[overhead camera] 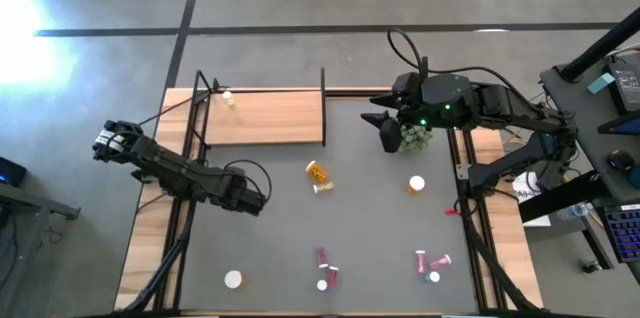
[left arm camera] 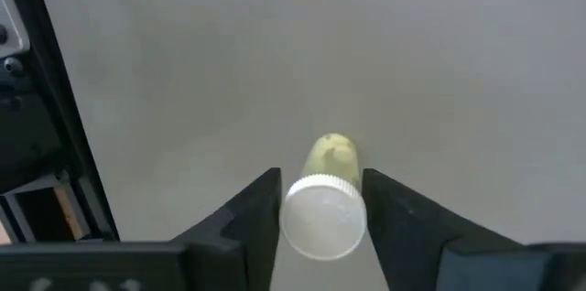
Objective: Pick and place medicine bottles onto shelf by color
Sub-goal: Put the left yellow pill bottle on the shelf aligned with the other yellow pill bottle
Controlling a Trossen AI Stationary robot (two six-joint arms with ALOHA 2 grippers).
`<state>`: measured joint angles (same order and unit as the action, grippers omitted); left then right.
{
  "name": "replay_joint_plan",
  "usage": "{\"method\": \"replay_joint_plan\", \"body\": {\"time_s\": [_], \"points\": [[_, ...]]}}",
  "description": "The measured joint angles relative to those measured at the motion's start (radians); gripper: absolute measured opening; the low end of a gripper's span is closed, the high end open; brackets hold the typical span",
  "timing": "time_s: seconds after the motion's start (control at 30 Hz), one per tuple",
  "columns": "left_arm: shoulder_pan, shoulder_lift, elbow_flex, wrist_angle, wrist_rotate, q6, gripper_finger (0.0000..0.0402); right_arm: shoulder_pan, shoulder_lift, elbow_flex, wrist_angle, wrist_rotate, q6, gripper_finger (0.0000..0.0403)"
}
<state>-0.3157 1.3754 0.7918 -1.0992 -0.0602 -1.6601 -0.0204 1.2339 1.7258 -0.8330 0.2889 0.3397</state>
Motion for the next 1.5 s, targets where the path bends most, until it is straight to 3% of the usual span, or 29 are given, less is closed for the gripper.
{"method": "replay_joint_plan", "body": {"time_s": [0.2, 0.37, 0.53, 0.83, 1.23, 1.5], "points": [[0.000, -0.003, 0.006, -0.003, 0.000, 0.000, 0.0091, 0.000, 0.000, 0.000, 0.000, 0.000, 0.000, 0.0228], [0.008, -0.034, 0.037, -0.016, -0.005, 0.007, 0.0102, 0.000, 0.000, 0.000, 0.000, 0.000, 0.000, 0.0228], [0.077, -0.089, 0.048, -0.019, -0.037, 0.107, 0.0107, 0.000, 0.000, 0.000, 0.000, 0.000, 0.000, 0.0228], [0.371, -0.130, 0.077, -0.019, -0.055, 0.543, 0.0100, 0.000, 0.000, 0.000, 0.000, 0.000, 0.000, 0.0228], [0.778, -0.115, 0.194, -0.076, -0.109, 1.296, 0.0100, 0.000, 0.000, 0.000, 0.000, 0.000, 0.000, 0.0228], [0.979, -0.058, 0.255, -0.070, -0.105, 1.506, 0.0100, 0.000, 0.000, 0.000, 0.000, 0.000, 0.000, 0.0228]]}}
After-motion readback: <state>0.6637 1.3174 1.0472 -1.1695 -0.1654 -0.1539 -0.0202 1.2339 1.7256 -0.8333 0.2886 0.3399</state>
